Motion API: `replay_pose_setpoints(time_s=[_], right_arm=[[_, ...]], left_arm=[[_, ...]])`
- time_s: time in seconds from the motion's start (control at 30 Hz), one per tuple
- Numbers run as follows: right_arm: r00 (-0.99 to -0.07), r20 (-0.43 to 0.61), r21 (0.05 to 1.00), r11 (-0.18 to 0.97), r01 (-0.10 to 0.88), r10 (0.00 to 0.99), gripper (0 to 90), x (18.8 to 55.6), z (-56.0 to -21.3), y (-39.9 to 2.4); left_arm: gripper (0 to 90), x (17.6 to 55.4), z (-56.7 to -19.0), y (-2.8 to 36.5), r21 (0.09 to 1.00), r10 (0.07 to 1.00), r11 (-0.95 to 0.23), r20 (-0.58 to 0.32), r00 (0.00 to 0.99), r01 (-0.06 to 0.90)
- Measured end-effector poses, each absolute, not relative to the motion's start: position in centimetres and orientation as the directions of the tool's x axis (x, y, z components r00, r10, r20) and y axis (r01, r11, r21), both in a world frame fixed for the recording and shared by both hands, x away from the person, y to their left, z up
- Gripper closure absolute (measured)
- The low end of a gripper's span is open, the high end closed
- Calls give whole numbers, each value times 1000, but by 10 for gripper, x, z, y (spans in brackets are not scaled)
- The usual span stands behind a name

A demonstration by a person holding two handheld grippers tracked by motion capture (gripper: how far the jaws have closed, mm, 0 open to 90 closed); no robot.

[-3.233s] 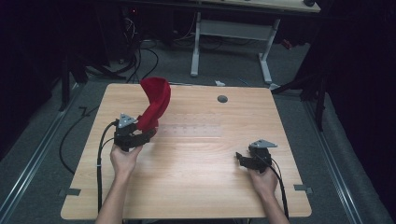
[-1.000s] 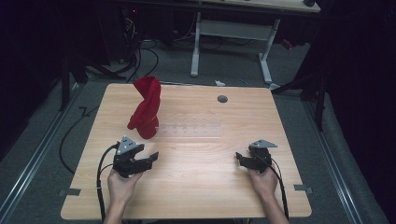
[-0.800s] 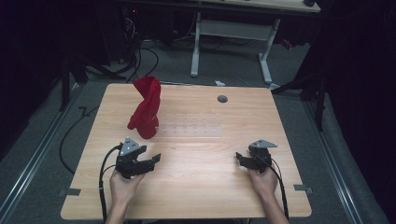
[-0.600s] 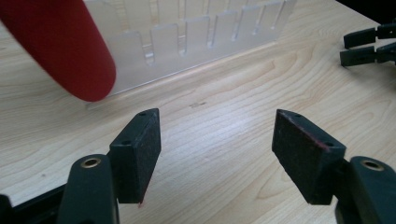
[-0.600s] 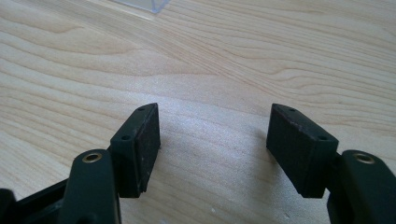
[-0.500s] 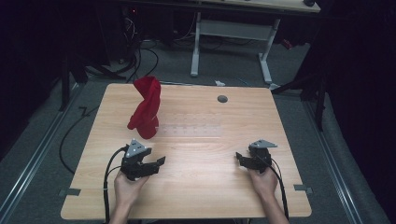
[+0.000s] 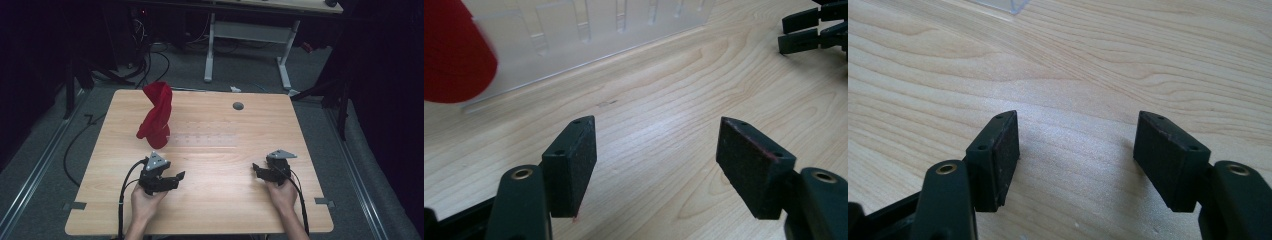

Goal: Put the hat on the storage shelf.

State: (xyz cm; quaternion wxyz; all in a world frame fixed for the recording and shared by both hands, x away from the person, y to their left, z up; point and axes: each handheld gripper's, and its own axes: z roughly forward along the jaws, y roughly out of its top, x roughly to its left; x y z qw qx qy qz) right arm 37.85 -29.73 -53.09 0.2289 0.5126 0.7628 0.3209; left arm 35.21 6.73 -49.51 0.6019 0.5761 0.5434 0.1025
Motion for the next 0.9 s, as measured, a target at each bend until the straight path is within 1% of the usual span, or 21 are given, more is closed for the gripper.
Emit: replay_pose_setpoints(time_s=[0.1, 0.33, 0.67, 0.9], right_arm=[[-369, -20, 724, 268, 635, 929, 351, 379, -531, -297], [-369, -19, 724, 267, 636, 929, 351, 378, -531, -297], [-369, -20, 724, 267, 636, 929, 351, 378, -531, -297], [-369, -20, 724, 268, 636, 929, 350, 378, -531, -297]], left_arm=[[328, 353, -500, 63, 818, 765, 289, -510, 393, 498], [328, 357, -511, 58, 813, 770, 286, -510, 383, 508], [331, 365, -521, 50, 821, 780, 278, -496, 381, 498], [333, 370, -526, 46, 837, 795, 276, -475, 378, 473]])
